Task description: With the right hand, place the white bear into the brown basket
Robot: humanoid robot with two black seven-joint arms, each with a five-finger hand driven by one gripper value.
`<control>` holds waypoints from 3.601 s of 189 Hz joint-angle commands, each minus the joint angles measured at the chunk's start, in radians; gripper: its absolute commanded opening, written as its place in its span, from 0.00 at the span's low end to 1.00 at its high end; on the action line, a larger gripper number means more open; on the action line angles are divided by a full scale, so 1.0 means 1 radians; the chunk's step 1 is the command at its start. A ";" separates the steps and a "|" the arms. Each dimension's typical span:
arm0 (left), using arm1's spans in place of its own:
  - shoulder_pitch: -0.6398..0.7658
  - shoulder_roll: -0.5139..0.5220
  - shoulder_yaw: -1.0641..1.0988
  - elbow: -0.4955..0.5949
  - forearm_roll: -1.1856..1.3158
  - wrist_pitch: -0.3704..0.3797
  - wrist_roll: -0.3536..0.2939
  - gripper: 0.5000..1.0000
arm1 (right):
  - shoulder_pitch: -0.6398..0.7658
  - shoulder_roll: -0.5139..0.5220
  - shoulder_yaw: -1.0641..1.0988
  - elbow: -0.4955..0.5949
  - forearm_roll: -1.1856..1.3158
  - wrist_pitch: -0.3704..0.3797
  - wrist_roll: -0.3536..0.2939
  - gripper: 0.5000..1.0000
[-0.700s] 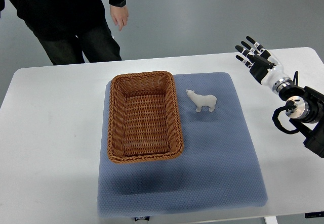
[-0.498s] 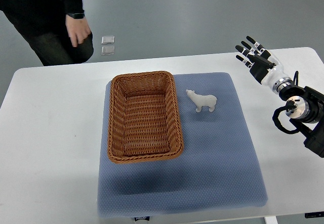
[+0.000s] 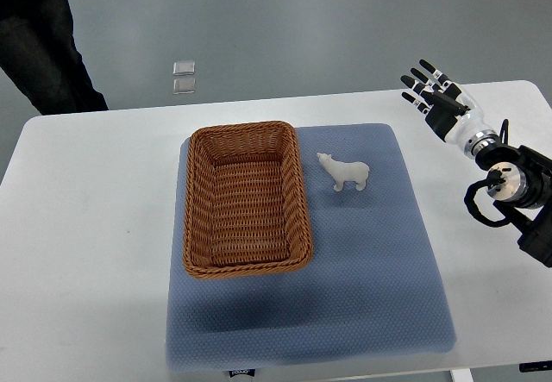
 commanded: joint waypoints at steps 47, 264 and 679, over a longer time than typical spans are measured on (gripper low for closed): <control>0.000 0.000 -0.001 0.000 0.000 0.000 0.000 1.00 | 0.005 -0.010 -0.003 -0.001 -0.001 0.035 0.000 0.86; 0.000 0.000 -0.001 0.000 0.000 0.000 0.000 1.00 | 0.021 -0.029 -0.003 0.000 -0.104 0.062 0.000 0.85; 0.000 0.000 -0.001 0.000 0.000 0.000 0.000 1.00 | 0.080 -0.112 -0.245 0.264 -1.477 0.016 -0.074 0.60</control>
